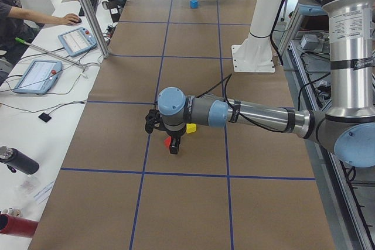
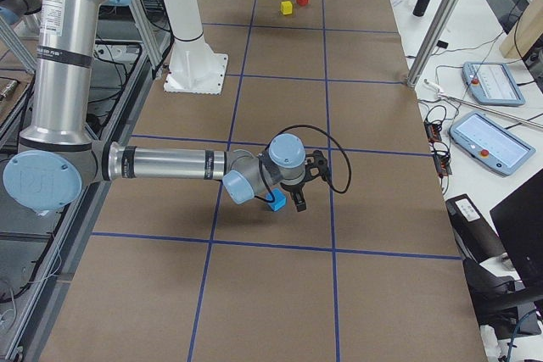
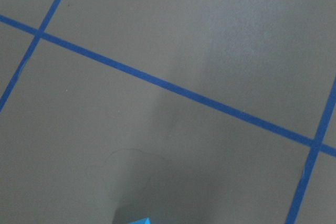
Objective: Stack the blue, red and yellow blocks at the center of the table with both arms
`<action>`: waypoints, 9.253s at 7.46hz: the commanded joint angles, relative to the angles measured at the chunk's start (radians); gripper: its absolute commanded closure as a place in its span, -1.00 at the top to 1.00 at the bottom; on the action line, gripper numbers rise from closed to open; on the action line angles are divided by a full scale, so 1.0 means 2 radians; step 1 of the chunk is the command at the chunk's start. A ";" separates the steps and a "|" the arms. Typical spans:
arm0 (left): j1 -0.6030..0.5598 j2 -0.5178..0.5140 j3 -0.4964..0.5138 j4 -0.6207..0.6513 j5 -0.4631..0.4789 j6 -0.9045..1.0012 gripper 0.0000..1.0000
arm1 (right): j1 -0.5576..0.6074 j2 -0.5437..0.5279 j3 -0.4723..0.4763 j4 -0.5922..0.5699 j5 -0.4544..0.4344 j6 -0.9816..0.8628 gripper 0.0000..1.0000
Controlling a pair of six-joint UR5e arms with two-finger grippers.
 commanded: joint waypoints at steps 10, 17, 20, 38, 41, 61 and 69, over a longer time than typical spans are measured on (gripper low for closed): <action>0.000 0.013 0.001 0.000 -0.005 0.000 1.00 | -0.157 -0.020 -0.014 0.014 -0.122 -0.074 0.52; 0.000 0.014 -0.002 0.000 -0.005 0.000 1.00 | -0.148 0.021 -0.017 0.012 -0.117 -0.064 -1.00; 0.000 0.014 -0.005 0.000 -0.005 0.000 1.00 | -0.146 0.133 0.043 -0.161 -0.116 0.019 -1.00; 0.002 0.008 -0.007 -0.003 -0.004 -0.001 1.00 | -0.356 0.545 -0.225 -0.197 -0.242 0.494 0.74; 0.005 0.005 0.013 -0.005 -0.002 -0.009 1.00 | -0.358 0.548 -0.224 -0.197 -0.249 0.463 1.00; 0.193 -0.071 0.204 -0.351 0.091 0.005 1.00 | -0.302 0.408 -0.064 -0.198 -0.187 0.457 1.00; 0.232 -0.079 0.183 -0.342 0.112 -0.017 -1.00 | -0.303 0.402 -0.064 -0.197 -0.187 0.457 1.00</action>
